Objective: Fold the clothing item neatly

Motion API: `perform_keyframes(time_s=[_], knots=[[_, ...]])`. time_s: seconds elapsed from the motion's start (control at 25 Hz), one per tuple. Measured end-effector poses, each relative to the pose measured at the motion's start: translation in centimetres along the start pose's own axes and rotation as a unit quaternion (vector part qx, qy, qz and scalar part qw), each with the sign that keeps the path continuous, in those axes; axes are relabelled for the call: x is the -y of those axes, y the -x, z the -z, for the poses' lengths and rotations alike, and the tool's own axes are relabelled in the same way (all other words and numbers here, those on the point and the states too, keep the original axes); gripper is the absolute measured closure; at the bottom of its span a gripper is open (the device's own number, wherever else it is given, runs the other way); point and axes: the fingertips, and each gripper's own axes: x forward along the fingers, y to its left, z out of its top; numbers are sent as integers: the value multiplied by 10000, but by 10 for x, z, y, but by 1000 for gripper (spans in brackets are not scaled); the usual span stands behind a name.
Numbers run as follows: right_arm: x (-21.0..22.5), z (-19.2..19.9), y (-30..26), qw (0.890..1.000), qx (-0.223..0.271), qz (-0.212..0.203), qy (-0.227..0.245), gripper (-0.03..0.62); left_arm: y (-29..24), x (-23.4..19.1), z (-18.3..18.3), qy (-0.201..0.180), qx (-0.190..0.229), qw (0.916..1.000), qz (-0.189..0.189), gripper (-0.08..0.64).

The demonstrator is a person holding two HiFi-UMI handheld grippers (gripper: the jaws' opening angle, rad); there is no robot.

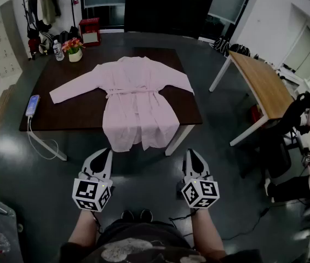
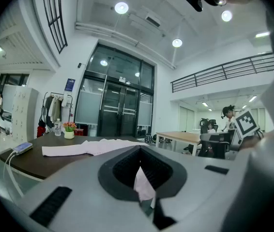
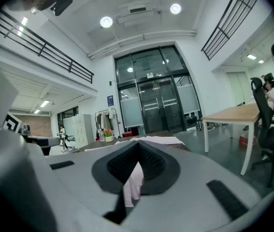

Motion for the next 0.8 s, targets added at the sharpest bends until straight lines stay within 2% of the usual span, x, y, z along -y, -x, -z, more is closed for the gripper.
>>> perform_keyframes(time_s=[0.6, 0.8], knots=[[-14, 20, -3, 9996, -243, 1, 156, 603, -5, -6, 19, 181, -196, 9995, 159, 551], [-8, 24, 0, 9993, -194, 263, 187, 601, -14, 6, 34, 301, -375, 9980, 403, 551]])
